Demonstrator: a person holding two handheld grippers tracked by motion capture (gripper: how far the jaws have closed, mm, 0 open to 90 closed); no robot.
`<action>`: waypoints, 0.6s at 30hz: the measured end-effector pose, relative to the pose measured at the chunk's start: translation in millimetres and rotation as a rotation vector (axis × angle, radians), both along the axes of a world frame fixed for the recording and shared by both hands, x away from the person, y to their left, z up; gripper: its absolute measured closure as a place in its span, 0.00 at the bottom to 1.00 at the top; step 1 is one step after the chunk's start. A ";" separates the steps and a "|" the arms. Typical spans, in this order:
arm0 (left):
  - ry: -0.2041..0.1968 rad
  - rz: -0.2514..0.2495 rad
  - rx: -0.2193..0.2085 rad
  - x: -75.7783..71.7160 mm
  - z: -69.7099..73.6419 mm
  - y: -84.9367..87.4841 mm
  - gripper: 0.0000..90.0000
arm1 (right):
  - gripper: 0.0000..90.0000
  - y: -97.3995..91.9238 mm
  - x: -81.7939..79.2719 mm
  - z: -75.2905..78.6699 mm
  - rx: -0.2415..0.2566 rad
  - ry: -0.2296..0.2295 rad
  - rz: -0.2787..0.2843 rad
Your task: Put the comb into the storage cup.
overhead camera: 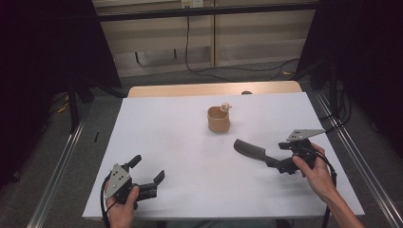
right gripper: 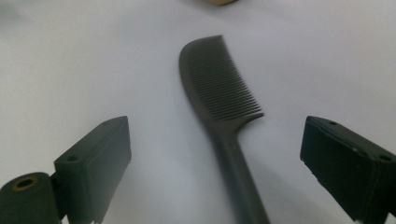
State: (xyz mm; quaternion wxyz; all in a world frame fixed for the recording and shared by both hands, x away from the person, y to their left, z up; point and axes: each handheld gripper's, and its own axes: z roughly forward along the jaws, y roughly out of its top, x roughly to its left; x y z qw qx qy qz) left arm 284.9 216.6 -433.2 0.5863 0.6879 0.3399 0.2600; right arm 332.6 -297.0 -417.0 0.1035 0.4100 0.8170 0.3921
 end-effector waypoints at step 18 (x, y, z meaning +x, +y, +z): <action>-0.002 0.006 0.009 3.8 -0.6 0.4 0.02 | 0.20 10.1 37.5 -4.4 -0.106 0.194 0.116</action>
